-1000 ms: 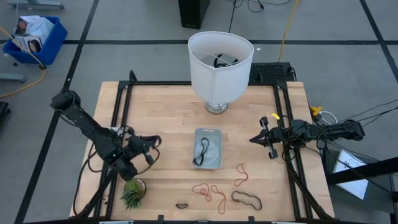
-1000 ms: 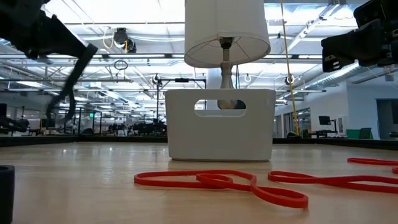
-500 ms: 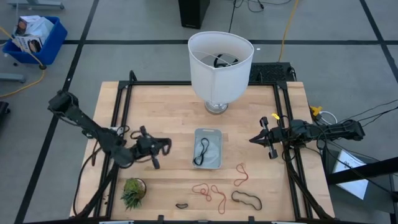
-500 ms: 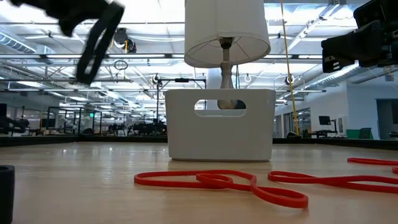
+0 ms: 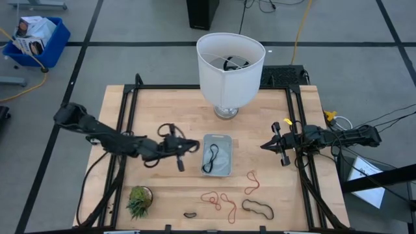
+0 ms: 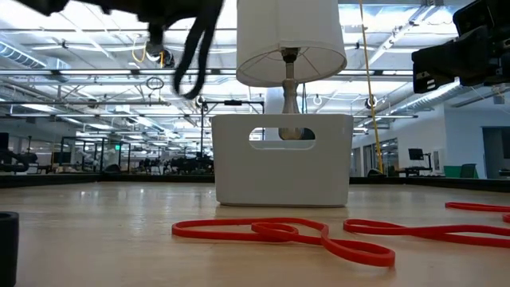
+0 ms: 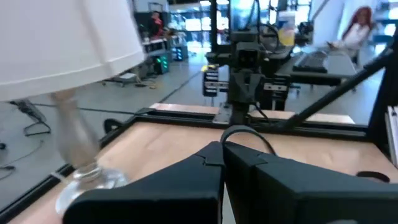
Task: Pick and place rubber bands into bin
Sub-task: Put the black rubber band into the gray bin
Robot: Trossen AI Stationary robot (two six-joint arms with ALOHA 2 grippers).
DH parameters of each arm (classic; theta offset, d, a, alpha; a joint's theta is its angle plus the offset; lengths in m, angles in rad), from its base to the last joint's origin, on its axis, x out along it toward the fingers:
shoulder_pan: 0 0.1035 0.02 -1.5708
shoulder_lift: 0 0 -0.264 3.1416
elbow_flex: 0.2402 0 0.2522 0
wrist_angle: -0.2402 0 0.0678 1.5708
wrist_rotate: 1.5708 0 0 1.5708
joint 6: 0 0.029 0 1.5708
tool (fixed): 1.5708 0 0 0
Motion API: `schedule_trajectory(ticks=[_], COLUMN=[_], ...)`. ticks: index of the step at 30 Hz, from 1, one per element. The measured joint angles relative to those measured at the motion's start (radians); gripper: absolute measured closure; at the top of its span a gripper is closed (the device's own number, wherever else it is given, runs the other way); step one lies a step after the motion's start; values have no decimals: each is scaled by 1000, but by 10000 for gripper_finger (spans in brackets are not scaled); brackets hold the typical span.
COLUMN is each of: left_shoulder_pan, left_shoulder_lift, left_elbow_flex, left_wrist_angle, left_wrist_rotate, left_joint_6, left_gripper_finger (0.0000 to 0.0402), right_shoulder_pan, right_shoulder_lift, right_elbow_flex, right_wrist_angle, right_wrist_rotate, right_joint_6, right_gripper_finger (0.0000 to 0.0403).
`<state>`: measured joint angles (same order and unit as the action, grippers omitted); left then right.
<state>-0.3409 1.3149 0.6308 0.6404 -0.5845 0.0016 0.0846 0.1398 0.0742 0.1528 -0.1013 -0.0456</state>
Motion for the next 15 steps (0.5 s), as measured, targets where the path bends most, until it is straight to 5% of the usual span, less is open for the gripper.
schedule_trajectory(ticks=[9,15], left_shoulder_pan=[75,118], left_shoulder_lift=[180,289], left_elbow_flex=[245,290], left_wrist_angle=[-166,-229], left_wrist_rotate=[157,193], left_joint_6=[1,-23], left_gripper_finger=[401,401], right_shoulder_pan=[0,0], right_shoulder_lift=[0,0], right_elbow_flex=[0,0], right_wrist_angle=[0,-1], right_wrist_rotate=[0,0], right_joint_6=[7,7], right_gripper_finger=[402,401])
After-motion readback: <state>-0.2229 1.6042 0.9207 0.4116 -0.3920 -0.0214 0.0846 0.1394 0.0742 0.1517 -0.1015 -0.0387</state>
